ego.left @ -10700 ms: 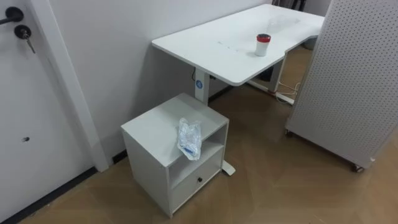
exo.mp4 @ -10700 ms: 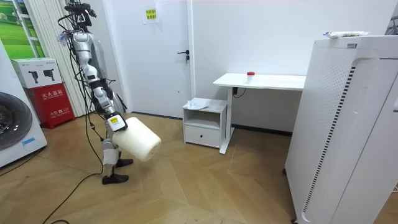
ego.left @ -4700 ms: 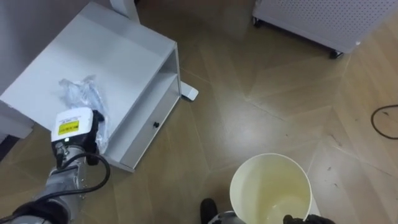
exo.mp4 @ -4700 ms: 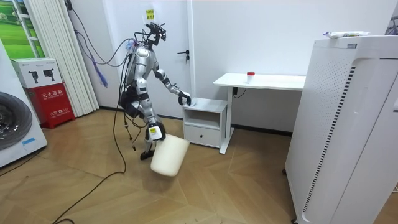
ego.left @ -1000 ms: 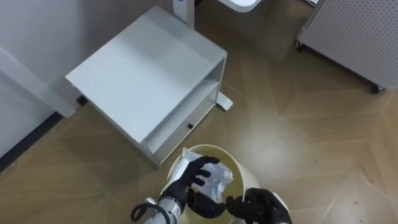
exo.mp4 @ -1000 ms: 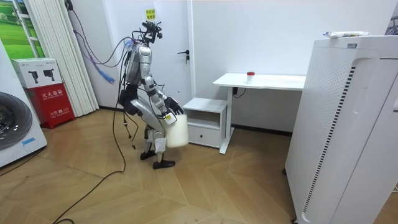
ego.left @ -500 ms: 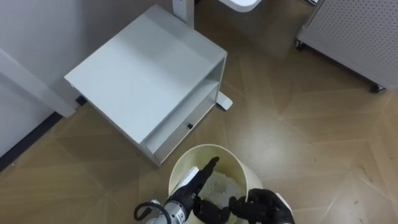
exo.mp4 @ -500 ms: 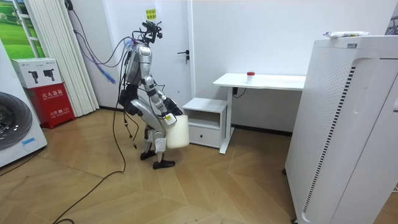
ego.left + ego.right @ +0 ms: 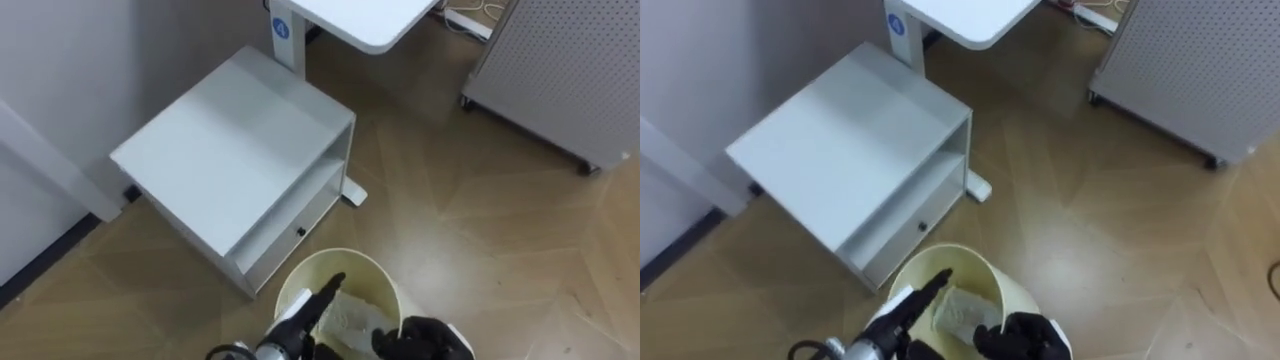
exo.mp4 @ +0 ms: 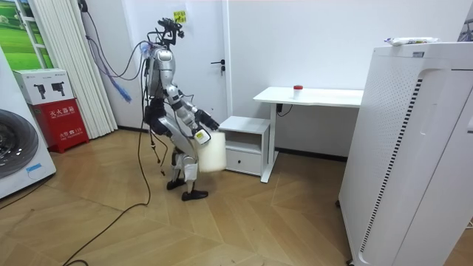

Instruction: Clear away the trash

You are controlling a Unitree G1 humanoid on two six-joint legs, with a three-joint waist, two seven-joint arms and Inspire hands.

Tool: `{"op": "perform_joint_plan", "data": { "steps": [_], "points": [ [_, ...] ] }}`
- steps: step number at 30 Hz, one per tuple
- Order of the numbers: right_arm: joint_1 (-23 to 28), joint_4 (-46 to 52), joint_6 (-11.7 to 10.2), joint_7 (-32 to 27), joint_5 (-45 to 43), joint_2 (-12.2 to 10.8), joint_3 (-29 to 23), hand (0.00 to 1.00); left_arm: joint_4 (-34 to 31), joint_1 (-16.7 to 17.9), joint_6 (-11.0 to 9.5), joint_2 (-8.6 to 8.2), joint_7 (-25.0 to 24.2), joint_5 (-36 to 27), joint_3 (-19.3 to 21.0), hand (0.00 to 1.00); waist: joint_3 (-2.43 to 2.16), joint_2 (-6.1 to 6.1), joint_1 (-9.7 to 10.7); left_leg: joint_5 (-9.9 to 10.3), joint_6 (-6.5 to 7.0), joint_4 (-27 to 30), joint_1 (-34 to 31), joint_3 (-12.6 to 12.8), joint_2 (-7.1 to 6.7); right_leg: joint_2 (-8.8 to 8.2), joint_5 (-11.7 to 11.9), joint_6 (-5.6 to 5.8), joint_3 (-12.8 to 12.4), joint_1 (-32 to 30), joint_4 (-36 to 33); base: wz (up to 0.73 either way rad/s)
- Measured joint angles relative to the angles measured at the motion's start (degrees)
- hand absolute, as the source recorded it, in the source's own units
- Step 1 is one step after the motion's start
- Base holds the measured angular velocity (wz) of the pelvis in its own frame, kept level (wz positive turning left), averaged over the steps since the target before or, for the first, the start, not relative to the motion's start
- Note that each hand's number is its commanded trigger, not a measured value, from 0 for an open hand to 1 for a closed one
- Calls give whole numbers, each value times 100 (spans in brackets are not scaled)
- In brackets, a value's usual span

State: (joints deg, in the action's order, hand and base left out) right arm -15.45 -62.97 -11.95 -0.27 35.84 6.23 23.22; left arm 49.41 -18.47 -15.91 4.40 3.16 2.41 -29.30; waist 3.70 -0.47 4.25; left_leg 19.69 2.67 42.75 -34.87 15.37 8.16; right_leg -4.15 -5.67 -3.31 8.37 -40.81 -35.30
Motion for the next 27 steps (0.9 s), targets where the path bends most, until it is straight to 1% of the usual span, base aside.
{"op": "perform_joint_plan", "data": {
  "steps": [1, 2, 3, 4, 5, 6, 7, 8, 9, 10, 11, 12, 13, 14, 15, 16, 18, 20, 23, 24, 25, 27],
  "points": [
    [37, 7, -13, 11, -10, 11, -36, 100, -108, 48, -30, 40, 44, -2, 77, 0, 0, 0, 0, 0, 0, -28, 78, 0, 5, 10, -6, 0, 1, 80, 24, -3],
    [125, 18, -60, 34, -43, 29, -150, 100, -316, 145, -115, 68, 143, -3, 243, 0, -6, 3, -3, 3, -16, -94, 241, 1, 14, 33, -20, 7, 7, 243, 85, 0],
    [221, 23, -91, 58, -68, 70, -284, 100, -585, 289, -180, 107, 236, 13, 412, 0, -11, 10, -6, 25, -58, -160, 429, 2, 16, 50, -47, 7, 18, 420, 140, -3],
    [275, 36, -105, 66, -70, 93, -363, 100, -740, 387, -210, 128, 283, 22, 485, 0, -18, 17, -12, 30, -71, -194, 522, 4, 20, 66, -53, 3, 18, 508, 173, 0],
    [399, 77, -136, 61, -80, 124, -559, 100, -1063, 598, -296, 161, 369, 25, 634, 0, -36, 17, -16, 37, -84, -254, 723, 11, 23, 82, -92, -19, 15, 683, 186, -3],
    [511, 108, -172, 34, -89, 138, -732, 100, -1334, 772, -329, 216, 428, 0, 777, 0, -67, 17, -16, 54, -114, -319, 917, 10, 18, 92, -143, -22, 21, 847, 199, 0],
    [591, 169, -189, 20, -85, 159, -777, 100, -1502, 863, -329, 236, 466, -12, 831, 0, -93, 27, -17, 57, -127, -352, 1001, 7, 25, 108, -159, -22, 35, 934, 231, -5],
    [761, 332, -203, -5, -71, 199, -819, 100, -1830, 1040, -332, 300, 564, -24, 922, 0, -128, 25, -30, 63, -169, -448, 1199, 9, 27, 140, -179, -26, 9, 1102, 292, -9],
    [918, 483, -209, -46, -78, 217, -885, 100, -2138, 1197, -333, 338, 644, 32, 1045, 0, -186, 4, -39, 53, -209, -590, 1398, 23, 1, 166, -201, -17, -30, 1255, 360, -12],
    [989, 565, -209, -70, -73, 236, -908, 100, -2282, 1262, -334, 335, 688, 64, 1115, 0, -192, 4, -40, 47, -224, -659, 1513, 37, -1, 184, -201, -17, -40, 1356, 417, -12],
    [1109, 677, -213, -94, -95, 250, -971, 100, -2496, 1363, -356, 336, 792, 78, 1213, 0, -201, 5, -34, 26, -259, -822, 1756, 62, -33, 224, -199, -17, -57, 1577, 558, -13],
    [1220, 779, -217, -93, -217, 247, -1050, 100, -2653, 1435, -365, 337, 892, 94, 1287, 0, -225, -15, -14, -3, -298, -1023, 2010, 98, -63, 263, -190, -4, -123, 1771, 679, -14],
    [1274, 828, -224, -93, -284, 249, -1080, 100, -2710, 1455, -373, 343, 933, 93, 1319, 0, -242, -28, -19, -32, -307, -1151, 2143, 114, -98, 283, -184, 6, -180, 1862, 740, -26],
    [1349, 973, -224, -112, -316, 265, -1090, 100, -2834, 1464, -381, 345, 1021, 73, 1362, 0, -267, -32, -65, -70, -309, -1359, 2352, 120, -156, 327, -156, 13, -260, 2003, 868, -47],
    [1394, 1137, -224, -142, -323, 274, -1089, 100, -3009, 1464, -383, 378, 1074, 72, 1391, 0, -296, -33, -134, -84, -306, -1524, 2509, 116, -214, 355, -122, -11, -307, 2085, 953, -49],
    [1410, 1199, -223, -163, -347, 274, -1088, 100, -3101, 1465, -387, 402, 1113, 72, 1392, 0, -299, -30, -138, -97, -311, -1603, 2588, 115, -227, 383, -104, -9, -348, 2142, 1000, -40],
    [1569, 1464, -221, -173, -448, 288, -1094, 100, -3489, 1499, -414, 434, 1250, 74, 1388, 0, -335, -20, -123, -118, -327, -1864, 2868, 58, -282, 445, -99, -4, -415, 2348, 1151, -21],
    [1676, 1637, -221, -173, -510, 290, -1101, 100, -3712, 1504, -430, 436, 1292, 63, 1393, 0, -352, 11, -74, -118, -330, -1951, 3006, -36, -293, 483, -98, 0, -430, 2490, 1267, -10],
    [1895, 1944, -222, -162, -544, 291, -1101, 100, -3830, 1510, -456, 482, 1285, 41, 1417, 0, -343, 34, -15, -116, -327, -2041, 3244, -78, -292, 539, -103, 17, -492, 2707, 1391, -11],
    [1930, 1986, -222, -152, -580, 294, -1102, 100, -3829, 1525, -456, 499, 1258, 43, 1458, 0, -334, 66, 16, -115, -325, -2125, 3339, -71, -297, 560, -100, 34, -515, 2787, 1468, -13],
    [1945, 1986, -222, -152, -597, 296, -1104, 100, -3829, 1529, -456, 509, 1249, 47, 1472, 0, -336, 77, 22, -115, -325, -2164, 3373, -59, -302, 568, -97, 40, -525, 2807, 1486, -19],
    [1957, 1985, -219, -150, -618, 300, -1106, 100, -3829, 1540, -456, 554, 1245, 58, 1527, 0, -313, 118, 14, -114, -323, -2272, 3524, 43, -331, 594, -100, 61, -625, 2835, 1468, -30]
  ]
}}
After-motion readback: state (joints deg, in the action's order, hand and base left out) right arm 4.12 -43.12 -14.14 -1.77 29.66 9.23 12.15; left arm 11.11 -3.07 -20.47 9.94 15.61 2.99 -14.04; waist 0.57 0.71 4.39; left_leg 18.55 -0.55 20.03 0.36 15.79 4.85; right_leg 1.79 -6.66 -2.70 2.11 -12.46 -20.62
